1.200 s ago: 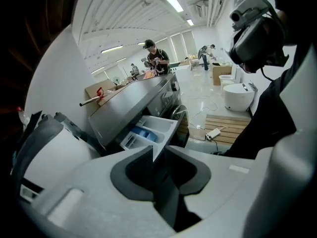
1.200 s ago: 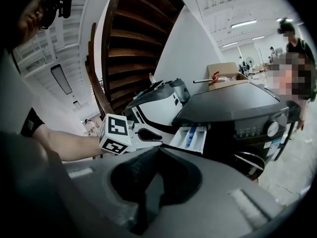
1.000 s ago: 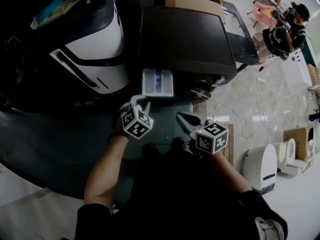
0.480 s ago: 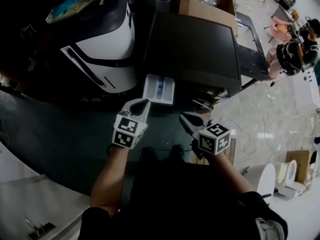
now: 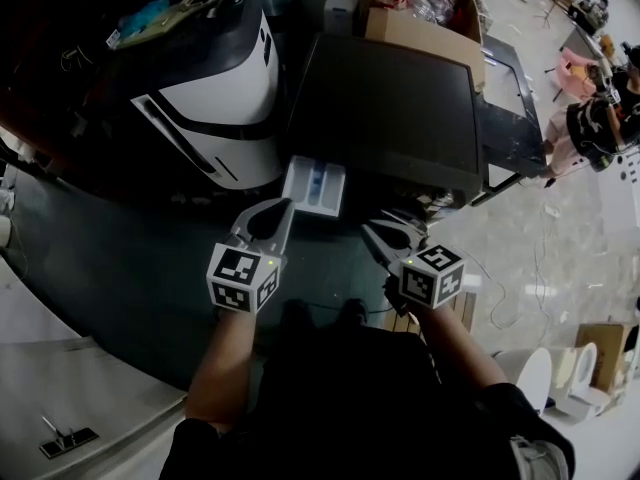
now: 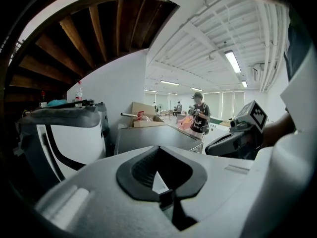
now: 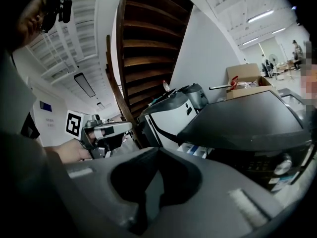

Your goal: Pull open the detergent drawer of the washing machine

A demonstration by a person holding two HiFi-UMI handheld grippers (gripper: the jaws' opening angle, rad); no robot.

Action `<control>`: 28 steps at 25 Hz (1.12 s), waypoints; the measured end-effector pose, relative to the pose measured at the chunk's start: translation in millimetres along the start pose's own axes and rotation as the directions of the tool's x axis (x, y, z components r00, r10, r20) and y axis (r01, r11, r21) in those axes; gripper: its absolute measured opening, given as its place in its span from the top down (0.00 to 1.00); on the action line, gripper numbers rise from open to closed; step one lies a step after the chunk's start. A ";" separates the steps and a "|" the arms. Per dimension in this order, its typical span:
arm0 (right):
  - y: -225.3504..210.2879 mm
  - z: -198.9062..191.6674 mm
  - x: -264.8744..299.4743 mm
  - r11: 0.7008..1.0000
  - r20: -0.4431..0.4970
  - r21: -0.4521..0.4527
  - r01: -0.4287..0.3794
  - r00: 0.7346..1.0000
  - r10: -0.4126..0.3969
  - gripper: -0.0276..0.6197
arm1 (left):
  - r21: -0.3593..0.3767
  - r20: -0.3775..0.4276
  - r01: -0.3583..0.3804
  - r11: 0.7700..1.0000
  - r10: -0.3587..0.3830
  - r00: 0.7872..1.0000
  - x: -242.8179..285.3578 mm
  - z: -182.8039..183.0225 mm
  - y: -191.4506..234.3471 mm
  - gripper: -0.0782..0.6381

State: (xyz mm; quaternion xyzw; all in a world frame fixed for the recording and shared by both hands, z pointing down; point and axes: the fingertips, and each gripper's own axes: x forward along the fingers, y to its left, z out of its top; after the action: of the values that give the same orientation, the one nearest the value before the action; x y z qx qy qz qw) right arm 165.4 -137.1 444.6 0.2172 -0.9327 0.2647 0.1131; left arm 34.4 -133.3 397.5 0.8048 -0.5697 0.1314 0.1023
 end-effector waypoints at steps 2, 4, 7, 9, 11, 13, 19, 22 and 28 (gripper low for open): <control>-3.7 5.8 -4.1 1.000 0.008 -0.011 -0.008 1.000 0.008 0.95 | -0.011 0.016 -0.018 1.000 0.018 1.000 -3.1 5.8 -3.4 0.88; -6.3 12.4 -8.4 1.000 0.014 -0.023 -0.018 1.000 0.018 0.95 | -0.020 0.027 -0.040 0.999 0.041 0.999 -6.1 10.4 -5.6 0.88; -6.9 22.9 -14.8 0.998 0.019 -0.043 -0.038 0.999 0.039 0.95 | -0.023 0.027 -0.092 0.996 0.092 0.995 -12.1 12.6 -6.5 0.88; -5.1 29.5 -18.4 0.997 0.022 -0.059 -0.058 0.998 0.060 0.95 | -0.042 0.028 -0.136 0.990 0.137 0.990 -18.9 11.3 -5.6 0.88; -2.3 35.7 -20.3 0.994 0.025 -0.078 -0.077 0.997 0.080 0.95 | -0.082 0.028 -0.178 0.981 0.181 0.983 -27.4 7.7 -3.0 0.88; 1.5 40.8 -21.3 0.991 0.027 -0.097 -0.094 0.995 0.097 0.95 | -0.120 0.021 -0.216 0.969 0.220 0.975 -36.7 2.8 0.7 0.88; 9.9 55.0 -12.8 0.982 0.032 -0.153 -0.112 0.992 0.118 0.95 | -0.165 0.055 -0.261 0.951 0.273 0.960 -62.5 8.9 17.6 0.88; 19.5 65.0 -2.4 0.971 0.020 -0.212 -0.113 0.993 0.120 0.95 | -0.118 0.048 -0.230 0.966 0.237 0.970 -63.3 16.0 30.0 0.88; 44.0 120.9 17.0 0.962 0.128 -0.262 -0.075 0.985 0.111 0.95 | -0.056 0.104 -0.211 0.976 0.216 0.971 -66.2 69.1 76.0 0.88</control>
State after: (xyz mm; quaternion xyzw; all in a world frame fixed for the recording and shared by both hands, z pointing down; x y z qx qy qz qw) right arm 118.4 -175.0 329.6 0.1749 -0.9739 0.1312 0.0611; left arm -51.7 -121.2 311.6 0.7422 -0.6607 0.0847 0.0742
